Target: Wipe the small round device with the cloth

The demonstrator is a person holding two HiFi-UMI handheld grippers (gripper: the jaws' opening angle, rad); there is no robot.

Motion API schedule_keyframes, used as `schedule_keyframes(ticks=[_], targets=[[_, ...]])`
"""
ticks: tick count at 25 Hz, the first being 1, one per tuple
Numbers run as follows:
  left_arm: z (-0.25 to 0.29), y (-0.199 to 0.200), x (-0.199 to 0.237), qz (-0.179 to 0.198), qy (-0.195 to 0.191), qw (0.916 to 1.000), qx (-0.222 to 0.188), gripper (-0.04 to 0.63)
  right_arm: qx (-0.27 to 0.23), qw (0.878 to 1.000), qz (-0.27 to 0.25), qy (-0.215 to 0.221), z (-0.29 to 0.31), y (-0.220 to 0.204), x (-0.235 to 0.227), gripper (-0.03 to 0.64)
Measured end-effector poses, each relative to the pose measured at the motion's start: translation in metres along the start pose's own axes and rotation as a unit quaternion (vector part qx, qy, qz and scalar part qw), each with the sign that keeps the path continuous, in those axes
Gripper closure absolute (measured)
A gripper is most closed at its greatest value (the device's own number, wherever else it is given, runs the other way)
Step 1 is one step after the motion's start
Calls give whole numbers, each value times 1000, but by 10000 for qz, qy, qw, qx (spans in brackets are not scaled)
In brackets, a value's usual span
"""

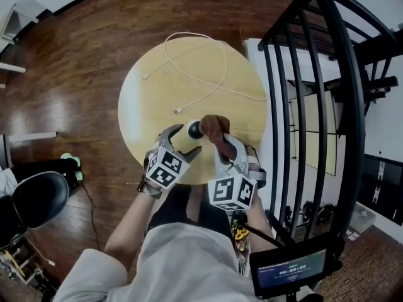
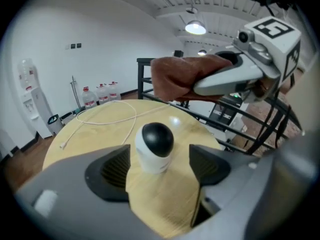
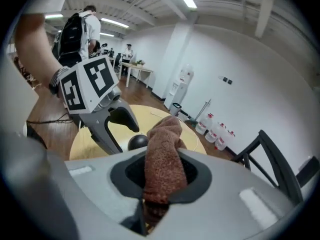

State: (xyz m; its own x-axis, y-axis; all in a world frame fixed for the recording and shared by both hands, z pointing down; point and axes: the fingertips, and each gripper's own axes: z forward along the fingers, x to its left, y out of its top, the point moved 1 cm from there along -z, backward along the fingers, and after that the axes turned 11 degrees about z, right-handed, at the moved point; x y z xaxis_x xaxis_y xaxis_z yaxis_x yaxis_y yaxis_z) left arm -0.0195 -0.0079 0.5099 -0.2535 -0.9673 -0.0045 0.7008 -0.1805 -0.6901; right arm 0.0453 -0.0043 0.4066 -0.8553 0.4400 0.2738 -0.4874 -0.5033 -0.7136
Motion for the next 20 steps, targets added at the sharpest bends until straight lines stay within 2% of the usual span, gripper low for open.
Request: schedule_keyframes(ticks=[6,9,13,20], targets=[[15,-4,0,218,110,9996,139,213,26,9957,-671,636,24,0,16,551],[20,-5,-1,304,101,9994,138,209,-15,9955,-413,852,31,1,20,551],[24,-5,2,260,168,9994,156,207,-60,9961,-36,882,42,0,18,551],[28,-2,0,408,265,9979,421,207,74,9900,-126,1400,48,-7,33,551]])
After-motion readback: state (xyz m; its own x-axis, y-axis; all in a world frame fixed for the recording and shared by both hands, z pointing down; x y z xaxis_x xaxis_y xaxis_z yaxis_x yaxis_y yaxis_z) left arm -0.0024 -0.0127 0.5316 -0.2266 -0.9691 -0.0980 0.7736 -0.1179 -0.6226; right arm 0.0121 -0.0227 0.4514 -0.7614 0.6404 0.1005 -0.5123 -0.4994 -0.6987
